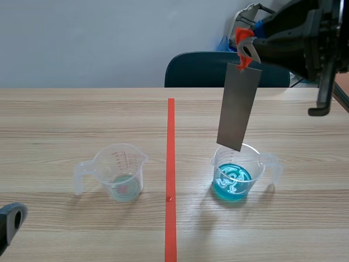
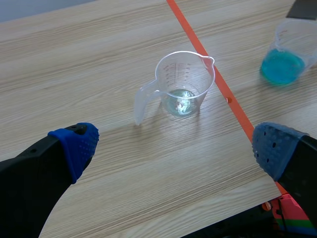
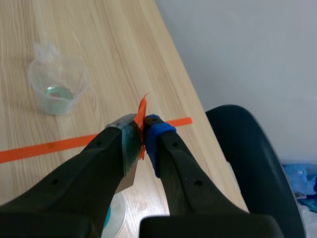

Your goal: Do the redox reaction experiment

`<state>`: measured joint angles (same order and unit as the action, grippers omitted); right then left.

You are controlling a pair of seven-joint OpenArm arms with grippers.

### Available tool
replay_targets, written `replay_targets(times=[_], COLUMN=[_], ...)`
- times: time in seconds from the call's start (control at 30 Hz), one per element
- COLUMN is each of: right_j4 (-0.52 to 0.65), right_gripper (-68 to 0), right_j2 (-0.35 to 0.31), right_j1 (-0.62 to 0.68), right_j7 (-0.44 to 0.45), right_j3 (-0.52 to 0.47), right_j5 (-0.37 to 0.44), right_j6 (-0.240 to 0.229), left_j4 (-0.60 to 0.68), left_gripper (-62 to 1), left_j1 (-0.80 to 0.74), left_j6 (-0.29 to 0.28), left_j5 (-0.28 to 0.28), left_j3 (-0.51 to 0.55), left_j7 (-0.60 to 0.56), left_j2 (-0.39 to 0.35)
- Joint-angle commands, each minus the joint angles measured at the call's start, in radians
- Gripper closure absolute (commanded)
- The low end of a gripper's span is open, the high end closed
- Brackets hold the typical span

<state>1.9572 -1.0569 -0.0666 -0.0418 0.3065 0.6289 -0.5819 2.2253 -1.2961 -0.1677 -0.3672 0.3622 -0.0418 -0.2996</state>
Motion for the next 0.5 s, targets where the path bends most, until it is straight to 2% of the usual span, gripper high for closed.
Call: replay_targets(times=[0.0, 0.23, 0.47], right_j4=[0.010, 0.010, 0.010], right_gripper=[-0.8, -0.8, -0.8], right_j2=[-0.022, -0.051, -0.051], right_j1=[0.006, 0.087, 0.089], right_j7=[0.024, 0.053, 0.052], right_j3=[-0.027, -0.098, -0.101], right_j5=[0.011, 0.002, -0.023], right_j6=[0.008, 0.008, 0.008], left_j4=[0.015, 0.015, 0.015], left_gripper=[-62.3, -62.3, -62.3], left_j1=[0.003, 0.003, 0.003], left_j6=[-0.003, -0.003, -0.003], left_j5=[-0.003, -0.003, -0.003], left_j3=[-0.002, -0.002, -0.002], left_j7=[-0.017, -0.017, -0.017], left_j2=[0.003, 0.003, 0.003])
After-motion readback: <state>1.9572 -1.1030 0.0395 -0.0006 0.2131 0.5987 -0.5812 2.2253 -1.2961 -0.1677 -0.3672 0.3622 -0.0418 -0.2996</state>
